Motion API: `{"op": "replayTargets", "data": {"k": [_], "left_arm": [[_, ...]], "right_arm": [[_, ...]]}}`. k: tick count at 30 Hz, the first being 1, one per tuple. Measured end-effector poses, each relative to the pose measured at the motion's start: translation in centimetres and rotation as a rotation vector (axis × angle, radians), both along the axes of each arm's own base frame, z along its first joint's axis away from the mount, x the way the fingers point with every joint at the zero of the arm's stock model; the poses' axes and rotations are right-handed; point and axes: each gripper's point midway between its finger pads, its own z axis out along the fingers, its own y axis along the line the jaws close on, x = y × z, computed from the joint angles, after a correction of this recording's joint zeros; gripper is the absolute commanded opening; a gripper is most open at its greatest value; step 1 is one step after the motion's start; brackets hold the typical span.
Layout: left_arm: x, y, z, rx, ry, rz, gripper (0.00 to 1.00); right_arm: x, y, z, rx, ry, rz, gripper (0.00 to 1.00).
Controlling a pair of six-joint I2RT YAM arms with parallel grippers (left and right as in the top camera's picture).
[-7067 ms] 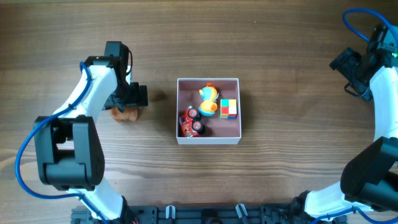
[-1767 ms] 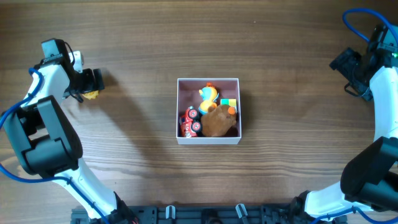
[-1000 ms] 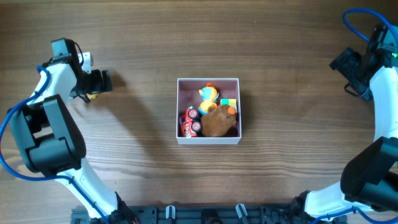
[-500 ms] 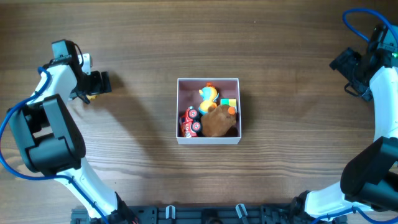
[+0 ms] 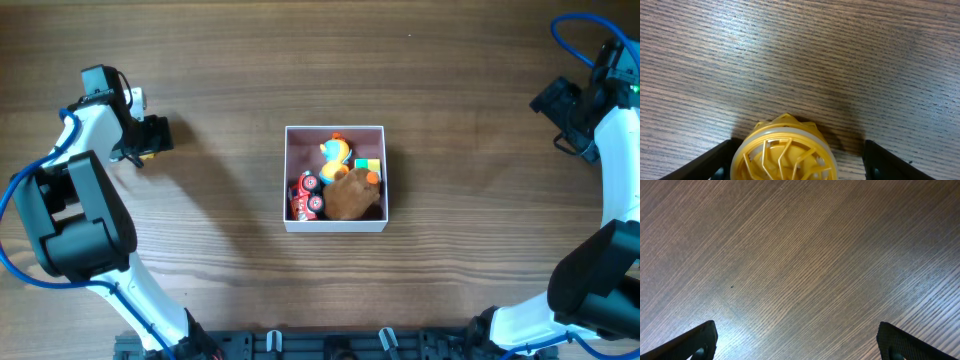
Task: Pack container
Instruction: 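Lower the left gripper onto the yellow round toy and grasp it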
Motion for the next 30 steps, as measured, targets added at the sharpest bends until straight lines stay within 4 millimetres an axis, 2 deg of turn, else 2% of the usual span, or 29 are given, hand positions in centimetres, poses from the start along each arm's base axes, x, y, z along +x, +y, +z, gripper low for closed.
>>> {"op": "replayTargets", "data": {"k": [1, 9, 14, 16, 21, 23, 30], "left_arm": [[0.0, 0.0, 0.0, 0.0, 0.0, 0.001, 0.63], [0.29, 0.09, 0.08, 0.003, -0.013, 0.003, 0.63], [0.71, 0.22, 0.2, 0.008, -0.03, 0.003, 0.59], [0.79, 0.24, 0.23, 0.009, -0.033, 0.003, 0.52], [0.78, 0.24, 0.23, 0.009, -0.033, 0.004, 0.51], [0.78, 0.24, 0.23, 0.009, -0.033, 0.004, 0.46], [0.97, -0.45, 0.3, 0.008, -0.034, -0.007, 0.48]], "right_arm": [[0.0, 0.0, 0.0, 0.0, 0.0, 0.0, 1.0], [0.0, 0.0, 0.0, 0.0, 0.0, 0.0, 1.0], [0.0, 0.0, 0.0, 0.0, 0.0, 0.0, 1.0], [0.0, 0.0, 0.0, 0.0, 0.0, 0.0, 1.0], [0.0, 0.0, 0.0, 0.0, 0.0, 0.0, 1.0], [0.0, 0.0, 0.0, 0.0, 0.0, 0.0, 1.0], [0.0, 0.0, 0.0, 0.0, 0.0, 0.0, 1.0]]}}
